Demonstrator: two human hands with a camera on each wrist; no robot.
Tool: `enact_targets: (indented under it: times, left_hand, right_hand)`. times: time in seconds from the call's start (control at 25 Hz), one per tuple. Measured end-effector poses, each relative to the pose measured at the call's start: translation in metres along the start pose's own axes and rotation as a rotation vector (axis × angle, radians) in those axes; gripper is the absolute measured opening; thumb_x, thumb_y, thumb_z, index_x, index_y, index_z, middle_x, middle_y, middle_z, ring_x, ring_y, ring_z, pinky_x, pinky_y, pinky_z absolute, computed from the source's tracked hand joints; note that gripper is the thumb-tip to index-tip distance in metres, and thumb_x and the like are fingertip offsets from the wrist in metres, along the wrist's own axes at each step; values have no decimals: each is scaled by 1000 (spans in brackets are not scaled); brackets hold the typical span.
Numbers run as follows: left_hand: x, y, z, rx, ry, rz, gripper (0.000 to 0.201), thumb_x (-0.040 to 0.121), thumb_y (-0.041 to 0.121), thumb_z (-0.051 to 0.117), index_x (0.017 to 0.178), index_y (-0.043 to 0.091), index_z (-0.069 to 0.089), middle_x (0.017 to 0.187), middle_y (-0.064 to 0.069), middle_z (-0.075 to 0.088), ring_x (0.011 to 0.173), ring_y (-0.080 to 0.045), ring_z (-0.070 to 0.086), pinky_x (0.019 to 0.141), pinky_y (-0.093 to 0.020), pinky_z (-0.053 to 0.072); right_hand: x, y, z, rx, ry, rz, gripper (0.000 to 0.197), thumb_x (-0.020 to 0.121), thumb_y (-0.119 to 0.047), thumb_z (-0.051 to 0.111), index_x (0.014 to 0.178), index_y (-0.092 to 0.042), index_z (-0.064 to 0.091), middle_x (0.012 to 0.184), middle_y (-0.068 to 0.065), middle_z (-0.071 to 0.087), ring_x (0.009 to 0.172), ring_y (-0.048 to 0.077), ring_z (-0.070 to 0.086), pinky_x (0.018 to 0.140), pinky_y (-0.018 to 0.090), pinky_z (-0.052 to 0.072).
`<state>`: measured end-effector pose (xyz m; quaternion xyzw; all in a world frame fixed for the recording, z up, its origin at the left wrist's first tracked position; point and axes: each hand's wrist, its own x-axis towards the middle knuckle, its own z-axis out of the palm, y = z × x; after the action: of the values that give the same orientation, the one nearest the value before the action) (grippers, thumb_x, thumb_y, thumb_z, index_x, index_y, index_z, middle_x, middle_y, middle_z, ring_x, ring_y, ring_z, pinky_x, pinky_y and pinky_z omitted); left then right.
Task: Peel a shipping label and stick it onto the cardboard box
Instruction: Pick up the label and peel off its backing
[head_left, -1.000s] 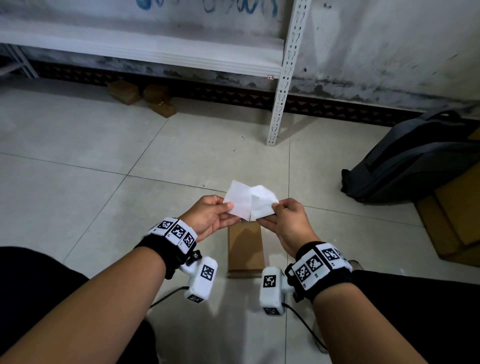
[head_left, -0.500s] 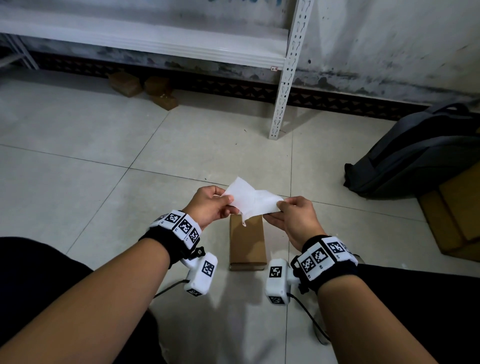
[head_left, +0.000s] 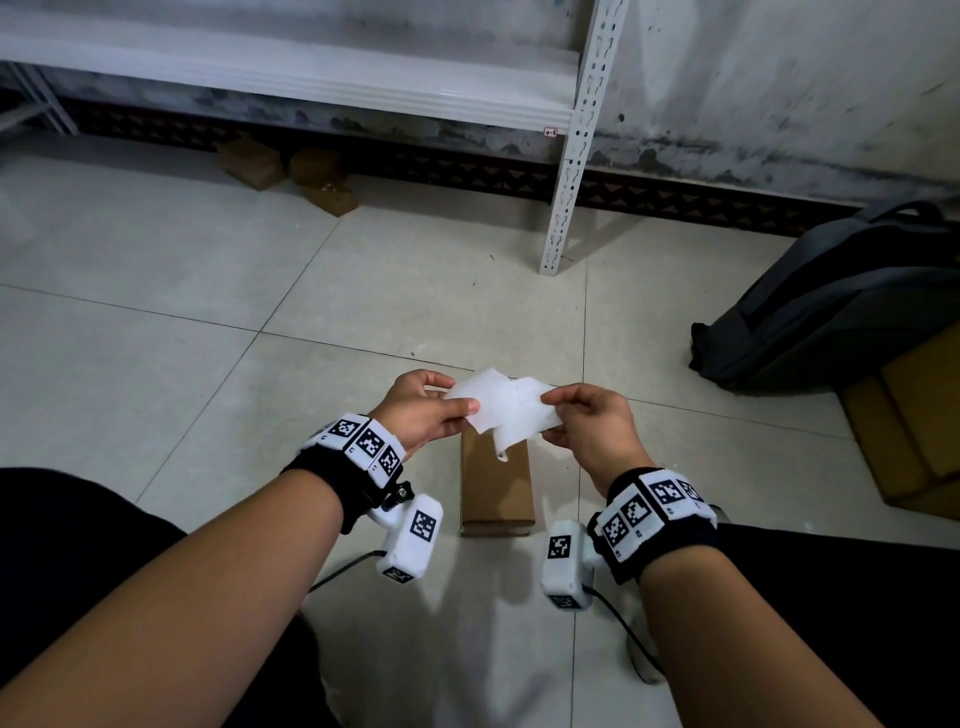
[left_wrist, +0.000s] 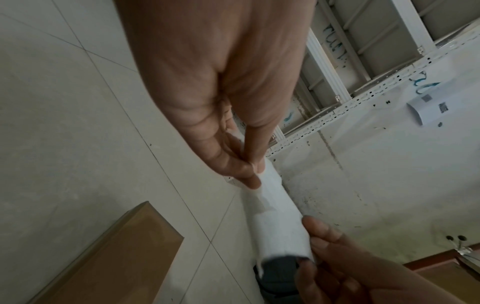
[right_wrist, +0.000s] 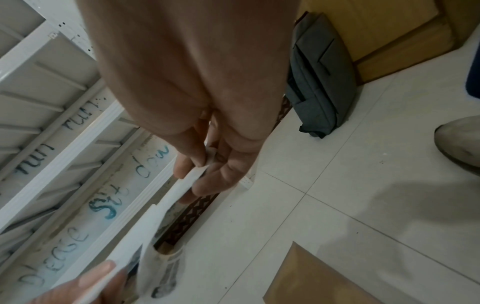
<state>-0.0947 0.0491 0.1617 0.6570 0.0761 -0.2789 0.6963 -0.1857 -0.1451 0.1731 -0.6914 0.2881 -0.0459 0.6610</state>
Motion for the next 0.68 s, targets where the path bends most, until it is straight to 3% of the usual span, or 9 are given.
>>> enact_targets:
  times: [0.16,0.28,0.36,0.44,0.52,0.6,0.68]
  left_hand:
    - [3,-1,-9,70,41,11,46,77,-9,76,116,1,53,91,-13,57,84,-26,67,62,-27,63]
    - [10,-3,-21,242,139,116,29,76,-10,76,92,7,59,75,-12,57,80,-29,64,65,-29,62]
    - [14,-5,-29,309,169,181,27,76,-11,75,86,10,61,79,-20,60,79,-30,63,69,-31,61]
    - [16,-9,-35,344,130,227,25,77,-11,73,87,11,65,89,-22,65,82,-29,64,72,-32,58]
    - [20,-16,-38,507,84,249,24,77,-6,73,89,16,70,86,-15,68,74,-22,61,70,-27,51]
    - [22,-25,-39,729,20,234,30,77,-2,72,94,21,70,64,-6,60,53,-18,50,59,-23,42]
    - [25,-36,-38,836,-66,237,36,75,-5,69,99,23,69,59,0,55,48,-15,47,52,-21,41]
  right_hand:
    - [3,12,-7,-193,41,-61,36,93,4,44,81,-12,73,92,8,67,75,22,67,59,20,56]
    - [3,16,-13,-471,120,-159,36,91,2,41,84,-14,73,83,4,67,58,16,68,52,20,51]
    - [0,16,-15,-550,136,-172,36,92,2,40,88,-12,72,82,6,66,41,6,57,39,13,38]
    - [0,18,-15,-557,125,-173,36,92,3,39,90,-10,72,84,9,66,38,6,56,35,13,36]
    - [1,18,-13,-539,109,-187,36,91,3,40,89,-12,72,87,8,68,49,7,66,45,18,48]
    - [4,19,-11,-502,64,-199,37,87,3,41,89,-17,72,97,6,71,69,23,72,63,32,58]
    - [5,18,-9,-448,3,-181,40,85,4,41,92,-20,72,107,4,70,76,27,69,67,34,60]
